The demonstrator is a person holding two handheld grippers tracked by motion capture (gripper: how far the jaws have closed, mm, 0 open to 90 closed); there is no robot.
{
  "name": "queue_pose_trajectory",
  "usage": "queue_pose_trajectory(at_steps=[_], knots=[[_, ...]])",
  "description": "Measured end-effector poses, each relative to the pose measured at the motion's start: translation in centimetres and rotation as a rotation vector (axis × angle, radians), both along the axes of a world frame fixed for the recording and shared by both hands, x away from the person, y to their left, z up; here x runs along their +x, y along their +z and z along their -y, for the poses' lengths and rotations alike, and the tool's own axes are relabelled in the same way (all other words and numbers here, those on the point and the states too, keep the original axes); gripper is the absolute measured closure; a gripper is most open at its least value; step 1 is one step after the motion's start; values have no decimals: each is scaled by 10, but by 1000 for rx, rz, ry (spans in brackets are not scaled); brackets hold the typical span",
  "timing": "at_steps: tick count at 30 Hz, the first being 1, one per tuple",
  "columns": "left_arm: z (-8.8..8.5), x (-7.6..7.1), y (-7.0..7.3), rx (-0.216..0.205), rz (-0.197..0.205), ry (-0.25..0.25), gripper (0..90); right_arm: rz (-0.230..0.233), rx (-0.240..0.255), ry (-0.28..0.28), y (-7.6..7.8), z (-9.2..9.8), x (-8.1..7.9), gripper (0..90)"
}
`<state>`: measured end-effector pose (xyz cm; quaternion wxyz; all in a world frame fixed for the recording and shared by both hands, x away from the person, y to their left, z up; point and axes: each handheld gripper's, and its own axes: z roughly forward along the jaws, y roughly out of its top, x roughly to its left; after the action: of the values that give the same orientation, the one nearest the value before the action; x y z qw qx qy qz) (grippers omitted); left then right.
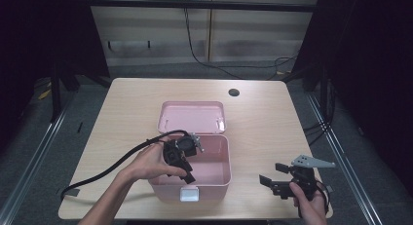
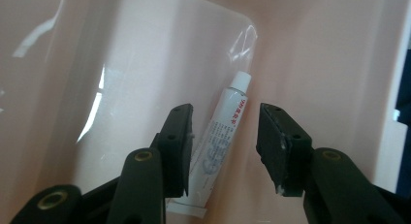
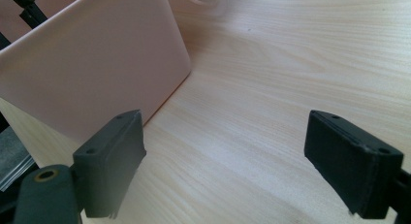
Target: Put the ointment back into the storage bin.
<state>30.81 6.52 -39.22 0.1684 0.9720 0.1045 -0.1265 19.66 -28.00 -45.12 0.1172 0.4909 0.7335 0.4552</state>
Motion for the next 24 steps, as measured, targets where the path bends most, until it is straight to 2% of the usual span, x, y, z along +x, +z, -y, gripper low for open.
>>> queue_pose_trajectory(at_steps=[10,12,16,19,24], knots=[[-9,-4,14,-42,23,6,568,-1,1,1,0,0,0,144],[-12,-5,18,-64,25,12,568,0,1,0,0,0,0,144],[-22,-4,25,-87,28,16,567,-2,1,0,0,0,0,145],[-30,-2,27,-110,25,50,562,0,0,2,0,0,0,145],[-39,-4,34,-139,35,47,559,-3,1,-1,0,0,0,145]])
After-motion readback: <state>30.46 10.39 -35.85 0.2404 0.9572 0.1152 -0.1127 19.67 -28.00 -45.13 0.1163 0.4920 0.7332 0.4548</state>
